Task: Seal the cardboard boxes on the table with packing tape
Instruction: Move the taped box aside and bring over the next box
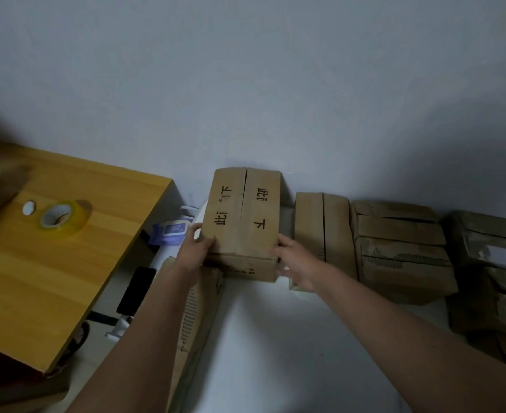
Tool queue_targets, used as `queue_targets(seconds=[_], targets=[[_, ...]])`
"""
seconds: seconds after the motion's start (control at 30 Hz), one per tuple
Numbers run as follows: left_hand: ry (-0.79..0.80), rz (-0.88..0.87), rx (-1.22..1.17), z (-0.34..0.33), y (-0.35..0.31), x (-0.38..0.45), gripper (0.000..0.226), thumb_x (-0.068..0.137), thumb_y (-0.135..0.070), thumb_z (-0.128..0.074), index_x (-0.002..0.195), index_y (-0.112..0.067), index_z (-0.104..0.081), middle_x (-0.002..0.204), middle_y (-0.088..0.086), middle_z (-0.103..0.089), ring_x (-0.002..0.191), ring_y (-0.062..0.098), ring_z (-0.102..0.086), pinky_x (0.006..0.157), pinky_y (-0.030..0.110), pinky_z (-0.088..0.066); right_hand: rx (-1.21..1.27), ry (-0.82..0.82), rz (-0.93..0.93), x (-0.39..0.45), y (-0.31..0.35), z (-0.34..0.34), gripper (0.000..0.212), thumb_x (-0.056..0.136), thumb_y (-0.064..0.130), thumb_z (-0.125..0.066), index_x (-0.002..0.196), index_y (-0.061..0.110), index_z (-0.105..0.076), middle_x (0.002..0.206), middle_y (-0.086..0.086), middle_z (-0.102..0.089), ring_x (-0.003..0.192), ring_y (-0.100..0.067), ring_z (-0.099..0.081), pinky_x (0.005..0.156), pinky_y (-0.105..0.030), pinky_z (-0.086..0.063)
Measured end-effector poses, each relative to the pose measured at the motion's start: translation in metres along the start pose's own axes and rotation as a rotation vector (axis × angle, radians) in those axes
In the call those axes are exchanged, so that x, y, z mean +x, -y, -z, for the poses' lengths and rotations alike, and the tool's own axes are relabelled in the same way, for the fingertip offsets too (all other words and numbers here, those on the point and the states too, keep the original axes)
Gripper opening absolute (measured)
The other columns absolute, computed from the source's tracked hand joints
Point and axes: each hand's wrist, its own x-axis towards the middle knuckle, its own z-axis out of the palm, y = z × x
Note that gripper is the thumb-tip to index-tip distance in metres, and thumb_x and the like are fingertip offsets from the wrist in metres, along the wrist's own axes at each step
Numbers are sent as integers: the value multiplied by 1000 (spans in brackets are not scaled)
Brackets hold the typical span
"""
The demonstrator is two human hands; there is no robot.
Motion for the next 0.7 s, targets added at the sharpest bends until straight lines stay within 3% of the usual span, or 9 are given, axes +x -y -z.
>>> queue_targets(seconds=[0.13,0.27,0.37,0.47,0.5,0.6,0.7], targets=[[56,-23,-7,0,4,-6,46,99,-18,-57,142,-27,-45,131,5,-58,119,27,-55,101,53,-49,33,-20,33,-5,-8,0,59,96,-2,-45,145,29,-37,137,4,-50,130,-23,-44,108,-45,-41],[127,-16,-33,4,2,-15,42,99,-18,-57,138,-32,-49,129,2,-60,122,29,-54,98,57,-51,-15,-74,148,-10,-19,1,61,94,-1,-48,143,33,-39,135,7,-54,129,-20,-46,111,-44,-38],[156,-20,-96,6,-3,-24,42,99,-19,-58,136,-34,-50,131,3,-59,123,30,-53,89,59,-54,-19,-78,225,-21,-21,4,66,94,-1,-51,148,33,-34,139,10,-50,128,-12,-45,104,-31,-42],[154,-57,-154,9,-7,-38,46,99,-18,-57,143,-29,-47,131,5,-60,121,29,-55,73,45,-61,-41,-111,278,-28,-21,7,68,96,1,-52,149,36,-30,133,18,-46,125,-5,-43,97,-21,-42],[147,-85,-155,9,-8,-44,47,99,-19,-57,143,-28,-47,130,3,-61,121,27,-55,74,39,-60,-66,-139,299,-29,-21,9,67,95,6,-55,148,38,-30,132,19,-46,127,-6,-43,102,-26,-42],[76,-156,-174,2,-16,-61,49,97,-17,-59,144,-27,-47,123,-9,-64,120,15,-56,100,36,-48,-151,-229,396,-30,-17,14,68,91,18,-65,146,41,-33,139,15,-44,128,-10,-45,109,-40,-41],[33,-219,-198,-9,-29,-79,43,97,-17,-59,138,-29,-50,119,-15,-63,113,4,-57,102,31,-45,-133,-276,447,-33,-10,13,67,90,21,-66,146,39,-34,140,9,-34,124,-11,-44,109,-41,-42]])
